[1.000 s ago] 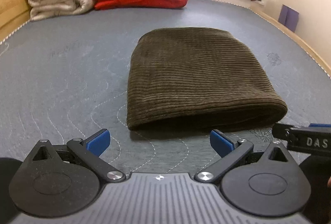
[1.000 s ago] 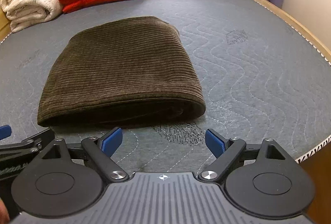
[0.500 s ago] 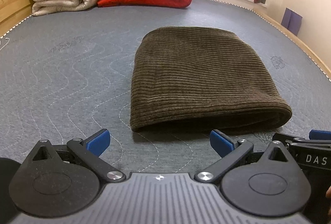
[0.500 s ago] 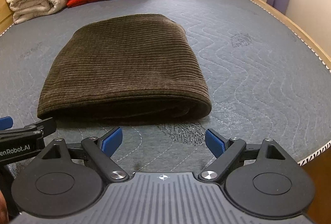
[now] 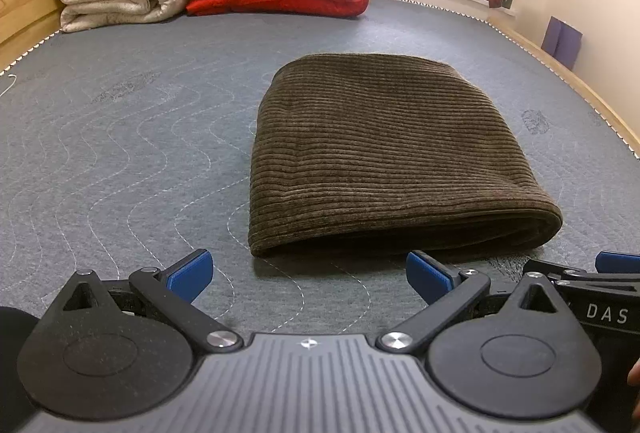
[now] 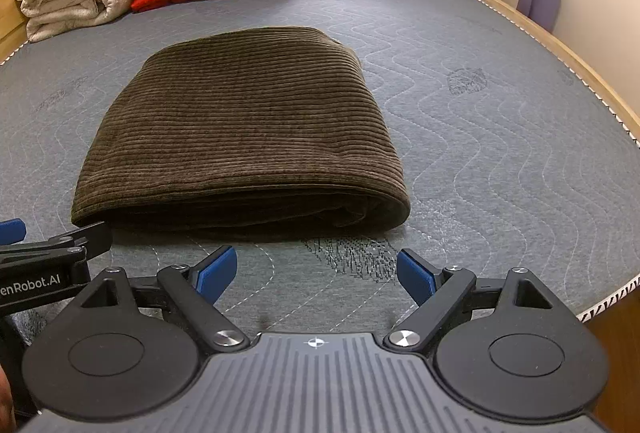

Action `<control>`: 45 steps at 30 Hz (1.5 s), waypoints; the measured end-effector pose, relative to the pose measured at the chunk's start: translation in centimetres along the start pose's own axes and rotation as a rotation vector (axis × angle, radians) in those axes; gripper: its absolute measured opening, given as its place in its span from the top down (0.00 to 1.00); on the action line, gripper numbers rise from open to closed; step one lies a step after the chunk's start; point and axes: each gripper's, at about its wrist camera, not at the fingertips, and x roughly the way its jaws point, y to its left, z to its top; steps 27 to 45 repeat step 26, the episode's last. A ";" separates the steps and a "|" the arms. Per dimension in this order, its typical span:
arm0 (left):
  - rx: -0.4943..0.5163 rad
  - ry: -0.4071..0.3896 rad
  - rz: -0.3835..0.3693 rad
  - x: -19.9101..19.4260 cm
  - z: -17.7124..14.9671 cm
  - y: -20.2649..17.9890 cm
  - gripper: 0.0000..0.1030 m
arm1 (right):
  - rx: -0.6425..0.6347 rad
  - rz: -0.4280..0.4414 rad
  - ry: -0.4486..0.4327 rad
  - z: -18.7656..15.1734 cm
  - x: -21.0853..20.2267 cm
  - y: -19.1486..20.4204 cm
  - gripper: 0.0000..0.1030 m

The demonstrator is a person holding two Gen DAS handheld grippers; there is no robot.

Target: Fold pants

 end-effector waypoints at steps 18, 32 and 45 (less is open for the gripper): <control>0.006 -0.003 -0.002 0.0 0.0 -0.2 0.00 | 0.000 -0.001 0.000 0.0 0.0 0.1 0.15; 0.007 -0.004 -0.004 0.0 0.0 -0.1 0.00 | -0.003 -0.003 0.001 -0.1 -0.1 0.2 0.15; 0.007 -0.004 -0.004 0.0 0.0 -0.1 0.00 | -0.003 -0.003 0.001 -0.1 -0.1 0.2 0.15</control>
